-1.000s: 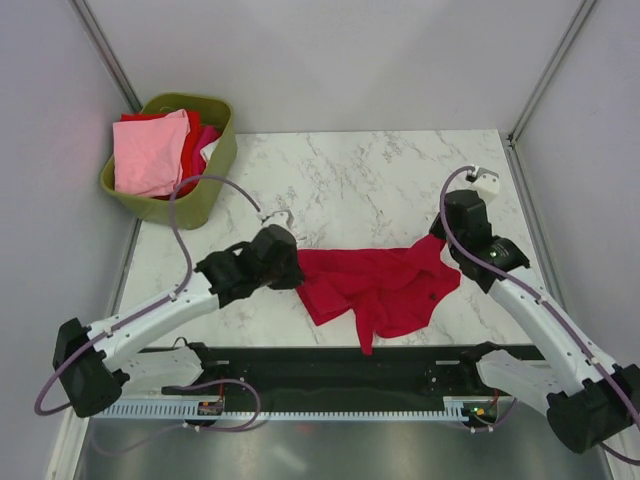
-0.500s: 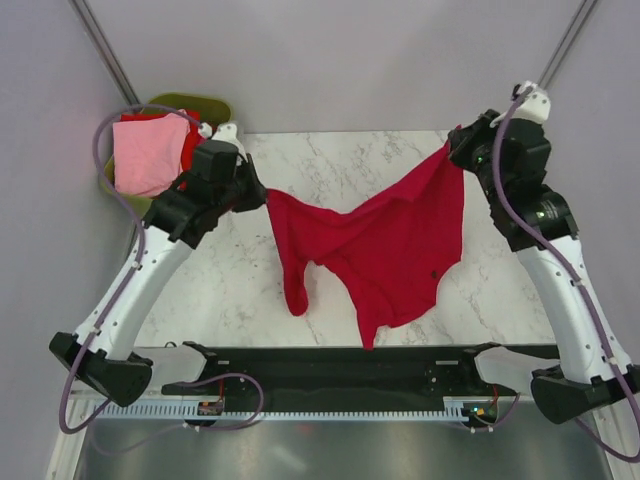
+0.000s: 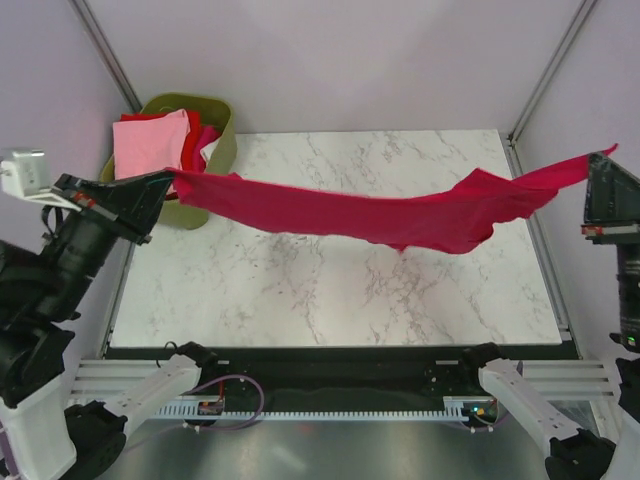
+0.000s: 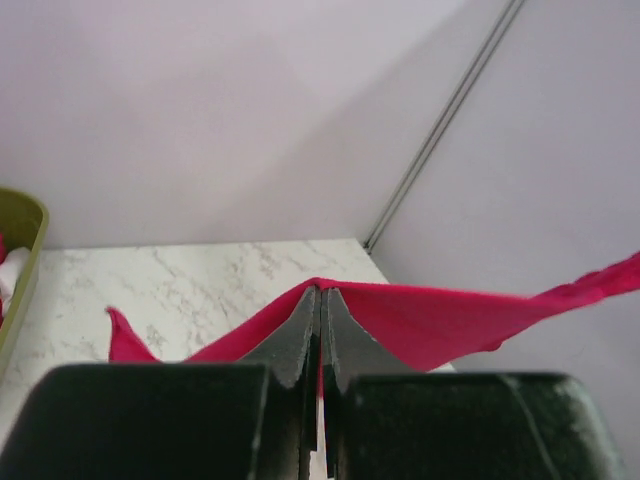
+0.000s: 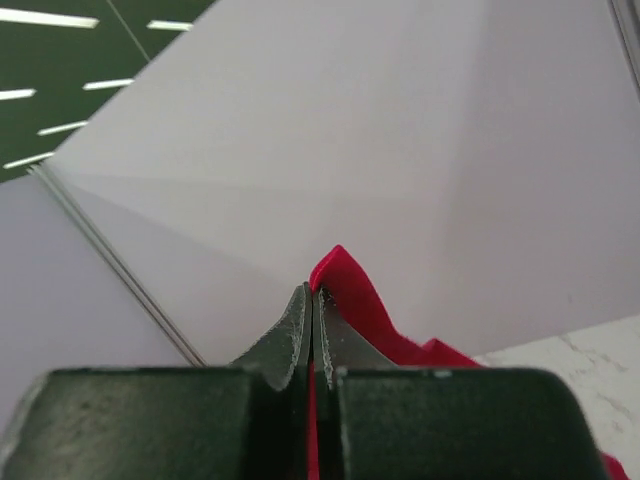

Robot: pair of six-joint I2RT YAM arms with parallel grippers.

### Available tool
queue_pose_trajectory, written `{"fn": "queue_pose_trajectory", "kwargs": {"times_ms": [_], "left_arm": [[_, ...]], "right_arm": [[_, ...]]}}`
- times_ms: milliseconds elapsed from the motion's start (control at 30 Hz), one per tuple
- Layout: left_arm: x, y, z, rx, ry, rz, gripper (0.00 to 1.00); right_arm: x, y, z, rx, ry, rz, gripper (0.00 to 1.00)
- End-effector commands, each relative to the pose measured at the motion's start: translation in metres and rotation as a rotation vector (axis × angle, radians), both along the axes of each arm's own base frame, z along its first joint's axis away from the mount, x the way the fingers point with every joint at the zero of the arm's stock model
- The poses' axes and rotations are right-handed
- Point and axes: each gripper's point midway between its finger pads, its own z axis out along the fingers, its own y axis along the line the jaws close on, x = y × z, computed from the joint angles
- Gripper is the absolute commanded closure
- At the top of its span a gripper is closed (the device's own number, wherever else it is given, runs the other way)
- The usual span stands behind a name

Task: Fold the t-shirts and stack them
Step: Flatten the tshirt out

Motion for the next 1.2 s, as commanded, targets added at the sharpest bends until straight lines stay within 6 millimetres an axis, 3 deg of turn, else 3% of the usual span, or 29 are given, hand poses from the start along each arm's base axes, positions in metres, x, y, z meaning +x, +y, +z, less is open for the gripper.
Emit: {"fn": "queue_pose_trajectory", "kwargs": {"times_ms": [0,33,100,133,267,400,467,500,533,567,633,667,767,833,900,933,967,1000,1033,1067,1100,1133,1167], "left_arm": [[0.002,-0.004,-0.001,0.047,-0.008,-0.015,0.98],[0.005,-0.002,-0.002,0.042,0.001,0.001,0.98],[0.012,0.007,-0.004,0.02,0.037,0.066,0.98],[0.018,0.007,-0.008,0.011,0.061,0.083,0.98],[0.047,0.001,-0.04,0.029,0.169,0.135,0.98],[0.096,-0.007,-0.11,0.097,0.341,0.229,0.98],[0.121,-0.015,-0.14,0.13,0.403,0.259,0.98],[0.129,-0.019,-0.15,0.141,0.423,0.26,0.98],[0.138,-0.023,-0.156,0.138,0.431,0.261,0.98],[0.154,-0.029,-0.183,0.172,0.494,0.267,0.98],[0.173,-0.032,-0.21,0.204,0.564,0.283,0.98],[0.189,-0.036,-0.233,0.231,0.624,0.295,0.98],[0.223,-0.032,-0.277,0.216,0.737,0.341,0.98],[0.241,-0.022,-0.292,0.176,0.771,0.377,0.98],[0.265,-0.023,-0.307,0.148,0.779,0.377,0.98],[0.273,-0.021,-0.313,0.142,0.784,0.385,0.98],[0.285,-0.017,-0.309,0.126,0.77,0.4,0.98],[0.3,-0.019,-0.325,0.13,0.789,0.41,0.98],[0.31,-0.015,-0.331,0.129,0.797,0.422,0.98],[0.325,-0.016,-0.318,0.111,0.766,0.425,0.98],[0.341,-0.017,-0.344,0.127,0.811,0.43,0.98],[0.352,-0.014,-0.348,0.119,0.814,0.439,0.98],[0.371,-0.016,-0.335,0.096,0.78,0.432,0.98]], "right_arm": [[-0.006,0.006,0.013,-0.004,-0.038,0.039,1.0],[-0.016,0.004,0.025,0.005,-0.069,0.045,1.0],[-0.01,0.008,0.03,0.004,-0.056,0.059,1.0],[-0.017,0.007,0.04,0.006,-0.074,0.063,1.0],[0.018,0.008,0.034,0.009,-0.005,0.014,1.0],[0.081,0.018,-0.006,-0.013,0.141,-0.029,1.0],[0.123,0.027,-0.041,-0.029,0.244,-0.05,1.0],[0.143,0.03,-0.065,-0.04,0.305,-0.063,1.0],[0.157,0.032,-0.077,-0.035,0.328,-0.072,1.0],[0.178,0.035,-0.097,-0.044,0.379,-0.093,1.0],[0.212,0.041,-0.141,-0.063,0.475,-0.118,1.0],[0.223,0.04,-0.156,-0.064,0.506,-0.136,1.0],[0.262,0.039,-0.207,-0.057,0.595,-0.155,1.0],[0.289,0.04,-0.239,-0.045,0.646,-0.153,1.0],[0.31,0.036,-0.247,-0.022,0.646,-0.145,1.0],[0.328,0.038,-0.268,-0.029,0.686,-0.14,1.0],[0.338,0.034,-0.275,-0.027,0.697,-0.148,1.0],[0.349,0.035,-0.268,-0.02,0.68,-0.145,1.0],[0.368,0.039,-0.289,-0.028,0.716,-0.136,1.0],[0.379,0.039,-0.293,-0.029,0.72,-0.133,1.0],[0.393,0.042,-0.277,-0.024,0.68,-0.125,1.0],[0.413,0.047,-0.303,-0.033,0.723,-0.117,1.0],[0.425,0.048,-0.305,-0.034,0.723,-0.113,1.0]]}}
